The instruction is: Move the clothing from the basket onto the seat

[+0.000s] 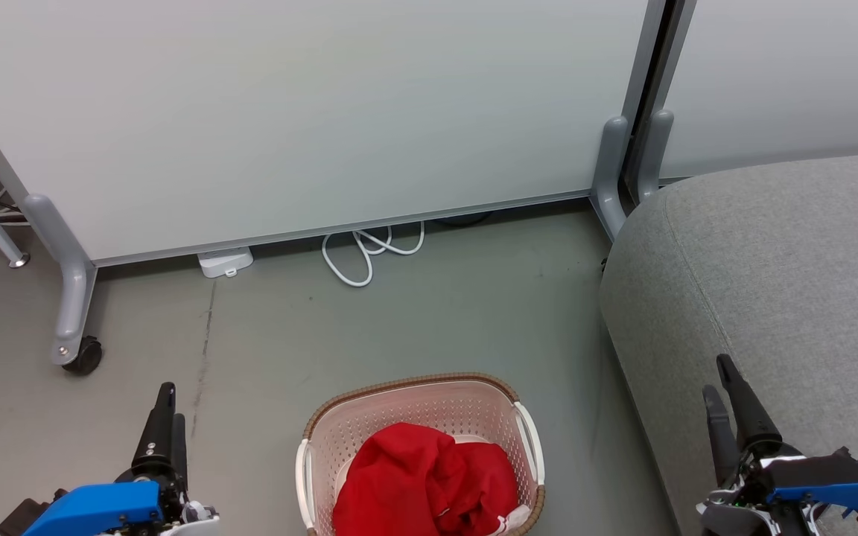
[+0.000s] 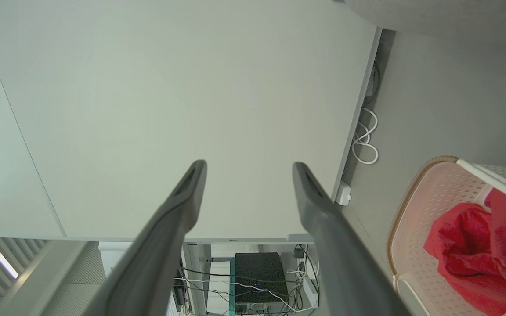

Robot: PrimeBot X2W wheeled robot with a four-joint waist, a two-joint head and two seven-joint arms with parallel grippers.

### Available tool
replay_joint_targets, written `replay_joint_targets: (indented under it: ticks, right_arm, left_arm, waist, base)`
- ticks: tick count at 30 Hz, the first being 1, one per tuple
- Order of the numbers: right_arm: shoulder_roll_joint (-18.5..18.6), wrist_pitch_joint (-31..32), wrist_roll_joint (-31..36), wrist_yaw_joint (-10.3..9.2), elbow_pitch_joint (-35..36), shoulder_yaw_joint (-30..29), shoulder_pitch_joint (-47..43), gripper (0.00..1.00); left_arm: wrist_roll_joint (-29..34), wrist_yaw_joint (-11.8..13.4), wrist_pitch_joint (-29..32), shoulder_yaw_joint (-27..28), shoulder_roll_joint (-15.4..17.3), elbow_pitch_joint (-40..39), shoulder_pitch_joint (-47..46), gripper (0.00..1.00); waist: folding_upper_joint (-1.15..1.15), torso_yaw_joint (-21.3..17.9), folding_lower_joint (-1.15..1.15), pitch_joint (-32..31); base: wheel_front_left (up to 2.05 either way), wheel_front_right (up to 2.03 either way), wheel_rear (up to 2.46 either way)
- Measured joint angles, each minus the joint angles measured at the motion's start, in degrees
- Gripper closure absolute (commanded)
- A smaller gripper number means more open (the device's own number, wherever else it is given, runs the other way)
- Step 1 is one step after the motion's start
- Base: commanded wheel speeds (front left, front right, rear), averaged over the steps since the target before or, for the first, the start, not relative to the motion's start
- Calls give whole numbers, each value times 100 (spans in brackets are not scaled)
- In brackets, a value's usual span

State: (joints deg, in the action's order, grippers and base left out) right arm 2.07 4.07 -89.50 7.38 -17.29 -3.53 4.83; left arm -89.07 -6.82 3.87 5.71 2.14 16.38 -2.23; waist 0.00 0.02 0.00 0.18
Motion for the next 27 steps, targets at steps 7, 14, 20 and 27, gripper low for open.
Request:
replay_joint_targets:
  ticks: [7, 14, 20, 27]
  right_arm:
    - [2, -186, 542, 0, -19, 96, 34, 0]
    - [3, -354, 1284, 0, -41, 205, 93, 0]
    - [5, -492, 2073, 0, -82, 280, 115, 0]
    - [9, -634, 2893, 0, -91, 347, 170, 0]
  left_arm:
    - [609, 164, -181, -103, 3, -167, 1, 0]
    - [1319, 283, -352, -256, 7, -300, 2, 0]
    - [2041, 379, -486, -363, 10, -358, 22, 0]
    - [2856, 452, -627, -469, 12, -382, 70, 0]
  waist:
    - [0, 7, 0, 3]
    - [0, 17, 0, 3]
    - [0, 24, 0, -4]
    - [0, 32, 0, -18]
  base:
    - [0, 0, 0]
    - [0, 0, 0]
    - [0, 0, 0]
    - [0, 0, 0]
